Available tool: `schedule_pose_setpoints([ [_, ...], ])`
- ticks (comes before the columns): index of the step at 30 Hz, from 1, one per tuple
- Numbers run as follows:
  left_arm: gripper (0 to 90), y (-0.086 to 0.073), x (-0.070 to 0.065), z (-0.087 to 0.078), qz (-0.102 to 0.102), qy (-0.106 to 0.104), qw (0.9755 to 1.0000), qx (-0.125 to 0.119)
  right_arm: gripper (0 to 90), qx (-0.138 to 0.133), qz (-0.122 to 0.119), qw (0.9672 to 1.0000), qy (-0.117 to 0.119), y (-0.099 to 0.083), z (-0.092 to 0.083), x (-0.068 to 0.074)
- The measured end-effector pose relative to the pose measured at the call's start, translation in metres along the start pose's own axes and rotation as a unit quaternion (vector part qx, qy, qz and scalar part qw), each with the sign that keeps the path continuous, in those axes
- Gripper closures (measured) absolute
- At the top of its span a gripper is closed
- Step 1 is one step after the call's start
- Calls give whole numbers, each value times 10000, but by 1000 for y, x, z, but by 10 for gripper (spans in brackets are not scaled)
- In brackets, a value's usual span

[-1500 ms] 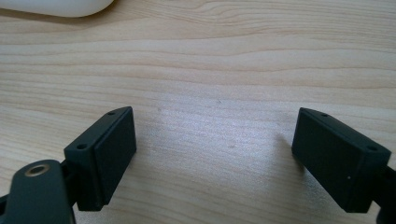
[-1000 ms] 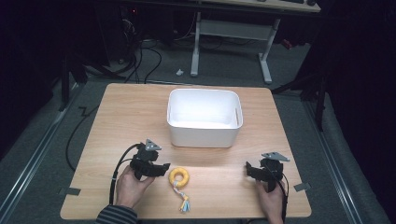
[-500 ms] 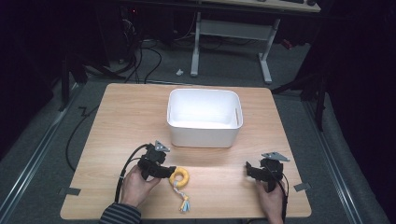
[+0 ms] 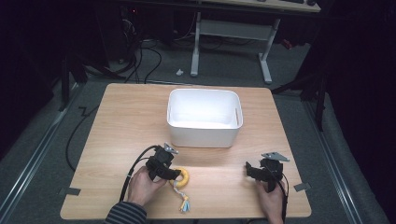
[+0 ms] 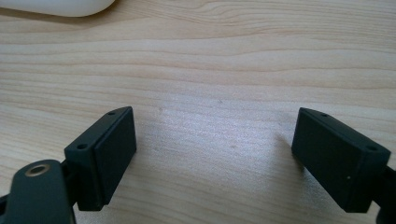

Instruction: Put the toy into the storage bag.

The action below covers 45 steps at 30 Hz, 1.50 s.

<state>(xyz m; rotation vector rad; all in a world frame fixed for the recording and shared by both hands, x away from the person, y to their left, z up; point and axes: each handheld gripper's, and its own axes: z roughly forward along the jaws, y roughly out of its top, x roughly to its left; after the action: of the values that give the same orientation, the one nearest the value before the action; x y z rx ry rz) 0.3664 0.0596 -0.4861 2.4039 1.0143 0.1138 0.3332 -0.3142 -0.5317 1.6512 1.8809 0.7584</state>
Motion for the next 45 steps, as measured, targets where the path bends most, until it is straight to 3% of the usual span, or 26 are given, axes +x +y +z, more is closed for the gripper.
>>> schedule_pose_setpoints([
  [13,533,-2,-1,13,42,63,9996,273,137,2,2,10000,5,0,0,0],
  [21,587,-4,-1,15,85,150,9994,289,137,4,0,10000,13,0,0,1],
  [27,647,-4,-2,15,110,83,9994,312,137,6,-16,10000,12,0,0,0],
  [37,663,-4,0,14,33,5,9994,330,137,5,0,10000,10,0,0,1],
  [45,671,-4,3,8,-51,-133,9997,208,137,3,-2,10000,13,0,0,1],
])
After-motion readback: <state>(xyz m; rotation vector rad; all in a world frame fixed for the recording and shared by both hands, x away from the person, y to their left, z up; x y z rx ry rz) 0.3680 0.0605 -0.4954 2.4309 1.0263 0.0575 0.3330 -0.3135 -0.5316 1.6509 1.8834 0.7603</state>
